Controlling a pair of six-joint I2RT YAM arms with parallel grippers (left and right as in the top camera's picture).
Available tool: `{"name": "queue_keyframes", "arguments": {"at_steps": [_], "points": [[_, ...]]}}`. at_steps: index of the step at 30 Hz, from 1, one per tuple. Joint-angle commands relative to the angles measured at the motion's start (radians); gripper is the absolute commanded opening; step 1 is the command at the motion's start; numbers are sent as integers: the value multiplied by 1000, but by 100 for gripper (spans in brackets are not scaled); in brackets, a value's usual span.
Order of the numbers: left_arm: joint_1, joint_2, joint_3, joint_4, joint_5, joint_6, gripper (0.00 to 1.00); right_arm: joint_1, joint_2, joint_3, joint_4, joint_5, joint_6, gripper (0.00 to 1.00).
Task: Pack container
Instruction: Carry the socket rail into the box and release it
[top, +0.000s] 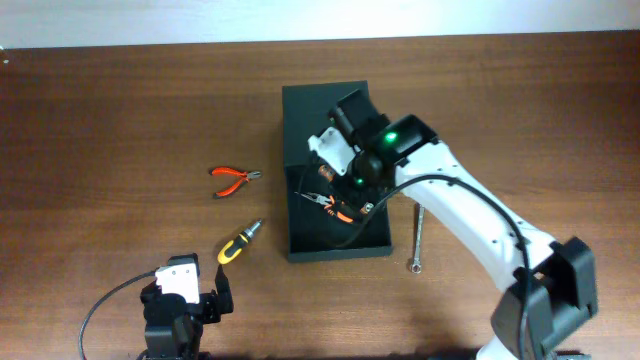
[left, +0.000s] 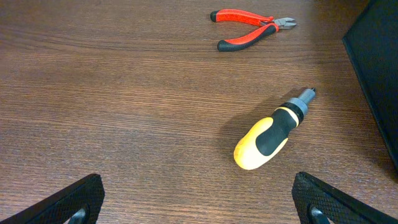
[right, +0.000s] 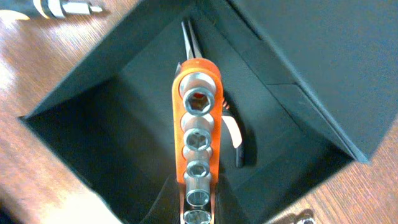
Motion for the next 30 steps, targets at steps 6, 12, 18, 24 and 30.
{"name": "queue_keyframes", "arguments": {"at_steps": [6,12,18,24,30], "points": [[6,-8,-5,0,7,16,99,14,179,16,3,48,-45,8],[6,-8,-5,0,7,16,99,14,267,16,4,50,-71,8],[6,-8,-5,0,7,16,99,14,307,16,6,49,-70,17],[6,-8,-5,0,7,16,99,14,288,32,6,49,-53,51],[6,-8,-5,0,7,16,99,13,206,114,-22,49,24,52]]}}
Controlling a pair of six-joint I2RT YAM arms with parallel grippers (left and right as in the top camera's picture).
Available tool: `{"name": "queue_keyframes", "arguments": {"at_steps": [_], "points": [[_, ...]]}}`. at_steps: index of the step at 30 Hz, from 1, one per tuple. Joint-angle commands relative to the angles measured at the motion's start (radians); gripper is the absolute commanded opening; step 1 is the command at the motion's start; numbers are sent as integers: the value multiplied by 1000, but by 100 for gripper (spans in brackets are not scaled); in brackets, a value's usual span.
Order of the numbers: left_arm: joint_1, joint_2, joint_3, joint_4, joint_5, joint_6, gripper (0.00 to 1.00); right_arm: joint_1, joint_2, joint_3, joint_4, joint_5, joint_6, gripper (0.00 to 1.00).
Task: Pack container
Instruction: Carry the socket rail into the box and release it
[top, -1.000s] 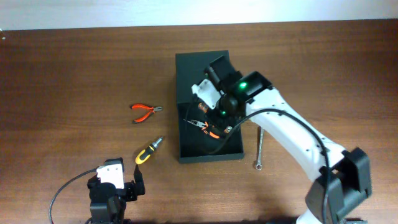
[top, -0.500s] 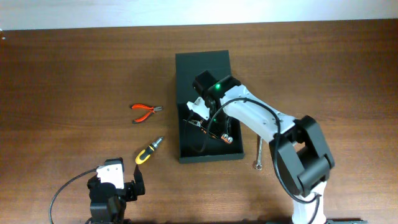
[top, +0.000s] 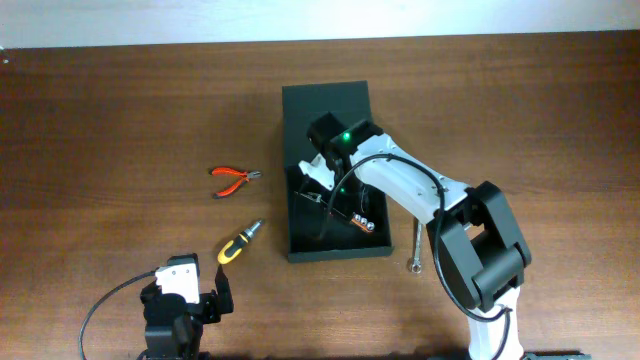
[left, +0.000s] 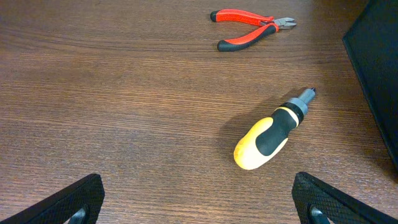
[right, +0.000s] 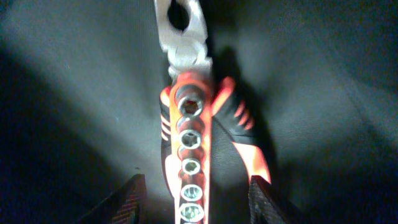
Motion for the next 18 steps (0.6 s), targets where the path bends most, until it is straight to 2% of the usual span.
{"name": "queue_keyframes", "arguments": {"at_steps": [1,7,11,17,18], "points": [[6,-9,-5,1,7,16,99,3,-111,84,-19,2,71,52],[6,-9,-5,1,7,16,99,-22,-310,120,-60,35,220,58],[6,-9,-5,1,7,16,99,-105,-436,113,-117,62,342,61],[6,-9,-5,1,7,16,99,-277,-580,-20,-166,61,409,64],[6,-9,-5,1,7,16,99,-300,-603,-58,-164,62,428,69]]}}
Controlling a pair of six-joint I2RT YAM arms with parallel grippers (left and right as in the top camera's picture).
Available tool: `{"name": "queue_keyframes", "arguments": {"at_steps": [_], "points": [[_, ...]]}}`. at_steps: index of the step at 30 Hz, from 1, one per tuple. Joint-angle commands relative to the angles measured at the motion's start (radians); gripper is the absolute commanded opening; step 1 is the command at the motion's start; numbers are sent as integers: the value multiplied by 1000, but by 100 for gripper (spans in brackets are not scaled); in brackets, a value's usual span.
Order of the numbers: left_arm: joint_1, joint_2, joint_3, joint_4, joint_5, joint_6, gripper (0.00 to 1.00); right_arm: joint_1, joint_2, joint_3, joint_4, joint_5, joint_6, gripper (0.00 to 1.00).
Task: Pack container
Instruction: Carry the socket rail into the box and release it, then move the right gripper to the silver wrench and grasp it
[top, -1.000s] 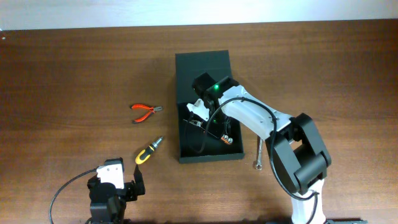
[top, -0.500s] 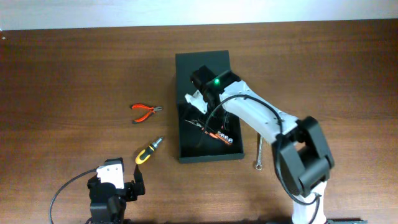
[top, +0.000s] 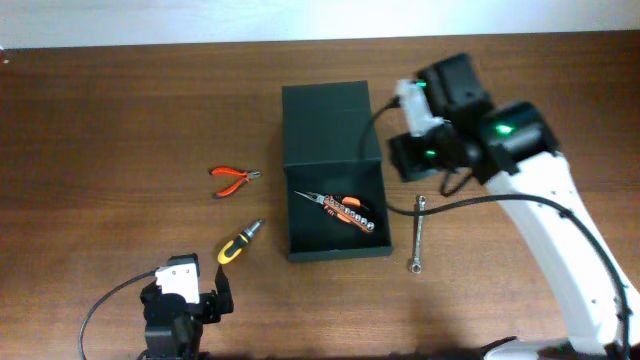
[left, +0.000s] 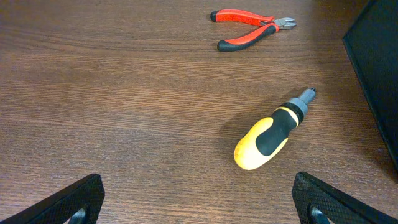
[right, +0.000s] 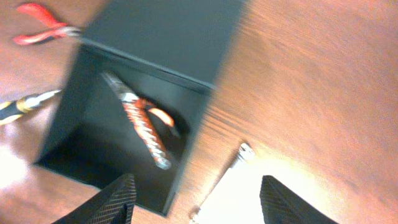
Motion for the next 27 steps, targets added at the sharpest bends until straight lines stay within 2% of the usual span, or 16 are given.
{"name": "queue_keyframes", "arguments": {"at_steps": [1,4,5,14,19,27], "points": [[6,-9,-5,0,7,16,99,-71,-59,-127,-6,17,95,75],[6,-9,-5,0,7,16,99,-115,-117,-254,25,17,148,96],[6,-9,-5,0,7,16,99,-122,-129,-291,40,17,163,100],[6,-9,-5,0,7,16,99,-126,-81,-517,189,22,316,100],[6,-9,-5,0,7,16,99,-126,-22,-534,238,43,423,100],[6,-9,-5,0,7,16,99,-126,128,-534,274,70,456,98]]}}
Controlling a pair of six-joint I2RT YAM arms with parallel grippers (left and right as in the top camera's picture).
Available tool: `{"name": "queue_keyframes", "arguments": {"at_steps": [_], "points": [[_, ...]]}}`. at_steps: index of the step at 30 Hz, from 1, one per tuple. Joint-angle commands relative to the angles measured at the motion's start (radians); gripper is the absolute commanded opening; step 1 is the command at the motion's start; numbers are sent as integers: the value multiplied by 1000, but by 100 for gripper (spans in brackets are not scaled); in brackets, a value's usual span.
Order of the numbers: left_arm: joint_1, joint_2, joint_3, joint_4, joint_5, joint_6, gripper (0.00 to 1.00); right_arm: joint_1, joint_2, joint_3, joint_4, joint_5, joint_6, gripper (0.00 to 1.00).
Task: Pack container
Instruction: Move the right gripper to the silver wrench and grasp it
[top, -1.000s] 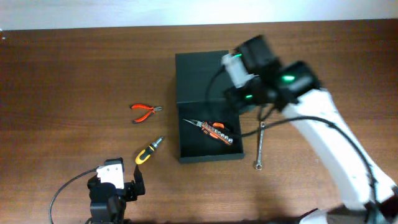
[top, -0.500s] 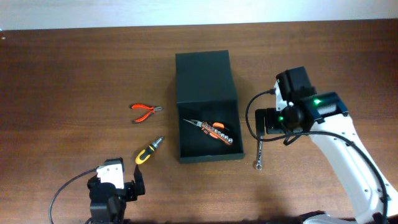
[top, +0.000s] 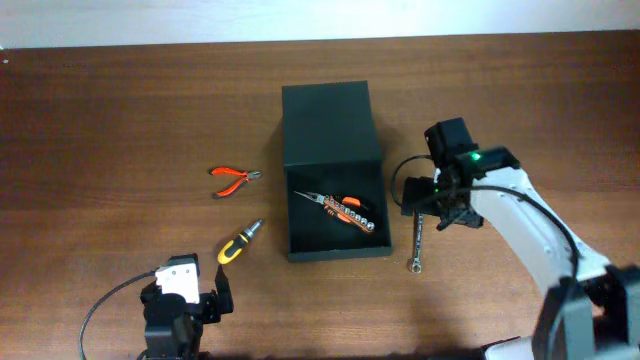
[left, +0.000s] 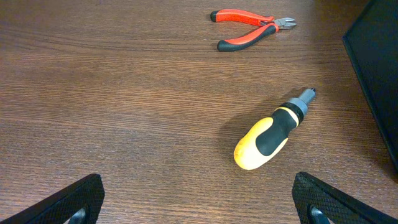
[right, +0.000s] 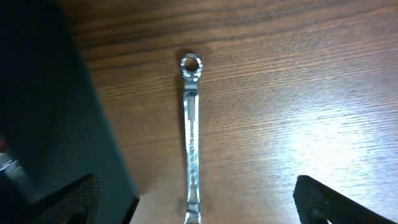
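The black box (top: 335, 254) stands open at mid table with its lid (top: 327, 122) folded back; inside lie long-nose pliers (top: 322, 201) and an orange socket rail (top: 356, 218). A silver wrench (top: 417, 240) (right: 190, 138) lies on the wood just right of the box. My right gripper (top: 432, 208) (right: 194, 214) hovers open over the wrench's upper end, fingers wide on either side of it. Red cutters (top: 233, 179) (left: 252, 27) and a yellow screwdriver (top: 238, 243) (left: 271, 131) lie left of the box. My left gripper (top: 185, 300) (left: 199, 208) rests open at the front left.
The box wall (right: 74, 124) fills the left side of the right wrist view, close beside the wrench. The table's back edge (top: 320, 38) meets a white wall. Bare wood lies to the right of the wrench.
My right arm has moved from high beside the box lid down toward the front, and its open gripper now hangs over the wrench. The left arm and the tools on the left stayed put.
My right gripper held the orange socket rail above the open box. Then it was down inside, open, with the rail lying on the pliers. Then it was up and right of the lid, empty. Now it is over the wrench.
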Motion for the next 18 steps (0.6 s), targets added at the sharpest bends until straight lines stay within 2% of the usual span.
{"name": "queue_keyframes", "arguments": {"at_steps": [1,6,18], "points": [[6,-9,-5,0,7,16,99,-5,76,-4,8,37,38,98],[6,-9,-5,0,7,16,99,-5,175,-4,32,36,38,98],[6,-9,-5,0,7,16,99,-5,227,-5,79,28,37,77]]}}
